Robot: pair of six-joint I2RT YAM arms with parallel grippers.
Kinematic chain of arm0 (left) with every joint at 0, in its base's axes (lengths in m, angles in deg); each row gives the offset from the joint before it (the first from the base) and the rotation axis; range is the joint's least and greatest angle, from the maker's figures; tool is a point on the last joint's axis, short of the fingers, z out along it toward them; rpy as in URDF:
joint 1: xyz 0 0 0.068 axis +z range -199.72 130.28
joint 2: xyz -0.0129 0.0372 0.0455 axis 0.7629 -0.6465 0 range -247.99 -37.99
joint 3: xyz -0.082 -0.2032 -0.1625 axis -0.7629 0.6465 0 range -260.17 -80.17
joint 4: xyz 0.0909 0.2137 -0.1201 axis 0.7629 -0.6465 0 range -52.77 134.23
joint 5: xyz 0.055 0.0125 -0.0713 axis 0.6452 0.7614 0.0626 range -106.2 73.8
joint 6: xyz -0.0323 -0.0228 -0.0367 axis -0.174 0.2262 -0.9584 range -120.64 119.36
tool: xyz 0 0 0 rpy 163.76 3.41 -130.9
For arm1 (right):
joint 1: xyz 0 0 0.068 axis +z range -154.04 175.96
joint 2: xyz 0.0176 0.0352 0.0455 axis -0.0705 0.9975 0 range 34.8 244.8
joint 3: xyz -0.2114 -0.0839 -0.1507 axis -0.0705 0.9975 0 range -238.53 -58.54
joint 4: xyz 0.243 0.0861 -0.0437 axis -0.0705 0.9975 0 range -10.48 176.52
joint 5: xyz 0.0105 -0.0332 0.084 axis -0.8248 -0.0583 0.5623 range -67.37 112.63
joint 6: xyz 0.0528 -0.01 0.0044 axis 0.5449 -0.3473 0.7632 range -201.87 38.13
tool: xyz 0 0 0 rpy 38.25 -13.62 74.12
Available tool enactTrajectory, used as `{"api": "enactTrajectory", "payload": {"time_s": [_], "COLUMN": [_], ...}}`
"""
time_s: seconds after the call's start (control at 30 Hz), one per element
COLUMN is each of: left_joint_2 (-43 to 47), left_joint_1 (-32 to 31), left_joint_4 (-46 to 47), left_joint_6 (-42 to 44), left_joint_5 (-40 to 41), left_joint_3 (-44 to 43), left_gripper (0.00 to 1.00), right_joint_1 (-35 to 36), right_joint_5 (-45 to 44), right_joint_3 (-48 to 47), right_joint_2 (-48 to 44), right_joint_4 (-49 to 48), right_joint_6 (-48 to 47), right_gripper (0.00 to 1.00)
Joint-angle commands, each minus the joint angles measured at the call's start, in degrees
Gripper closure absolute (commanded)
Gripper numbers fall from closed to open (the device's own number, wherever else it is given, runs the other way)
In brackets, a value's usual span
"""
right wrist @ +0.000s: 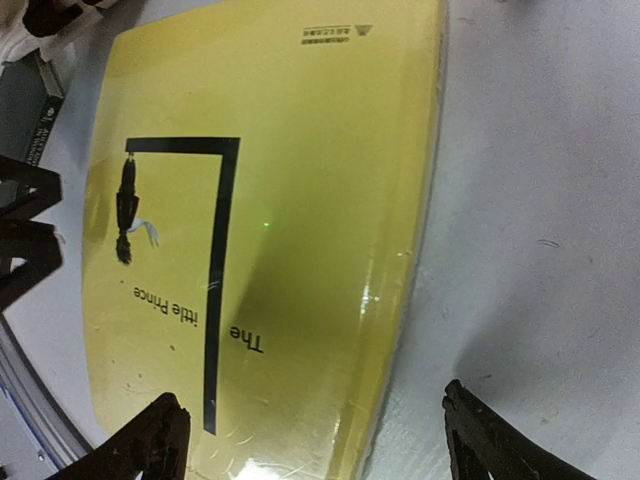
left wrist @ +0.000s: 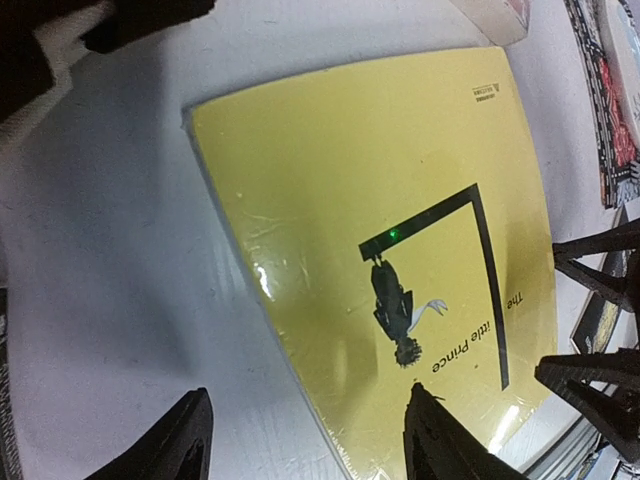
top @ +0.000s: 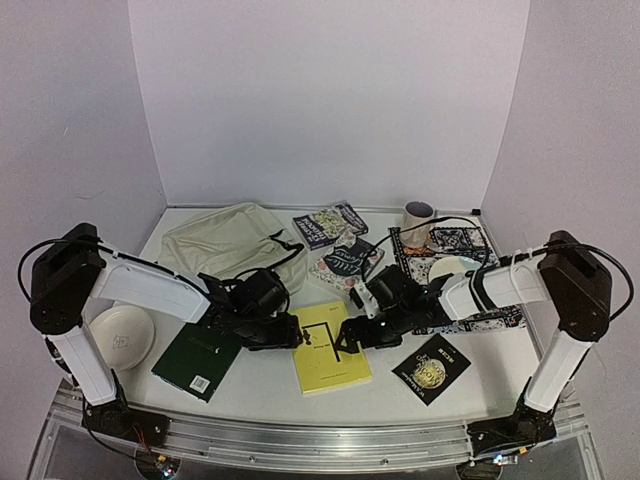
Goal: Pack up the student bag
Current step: Move the book to the center of the board, then grab the book at the center of the board.
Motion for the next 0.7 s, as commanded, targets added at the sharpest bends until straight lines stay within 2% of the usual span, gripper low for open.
{"api": "enactTrajectory", "payload": {"time_s": [0.0, 0.27, 0.37, 0.53, 0.67], "left_joint_2": [-1.9, -3.3, -2.9, -1.1, 0.4], "left_joint_1": [0.1, 0.0, -0.5, -0.6, -0.7], "left_joint_4": [7.0, 21.7, 22.8, 27.5, 30.1], "left_joint_6": [-3.0, -11.0, -12.1, -14.6, -16.3], "left_joint_5": [-4.4, -11.7, -11.2, -11.3, -10.7], "left_joint_3": [2.3, 9.6, 9.7, 10.4, 10.8], "left_gripper": [0.36, 0.47, 0.5, 0.55, 0.55], "right_joint_1": [-0.2, -0.2, -0.4, -0.9, -1.0], "right_joint_5": [6.7, 17.2, 20.1, 22.7, 24.9], "right_joint_3": [2.4, 3.9, 3.8, 2.4, 0.5], "right_joint_2": [2.1, 6.2, 5.4, 1.7, -0.2], "right_joint_4": [-4.0, -20.3, -25.8, -31.1, -32.2], "right_joint_6": [3.6, 9.7, 11.9, 13.5, 13.9], "right_gripper": [0.12, 0.14, 0.16, 0.19, 0.27]}}
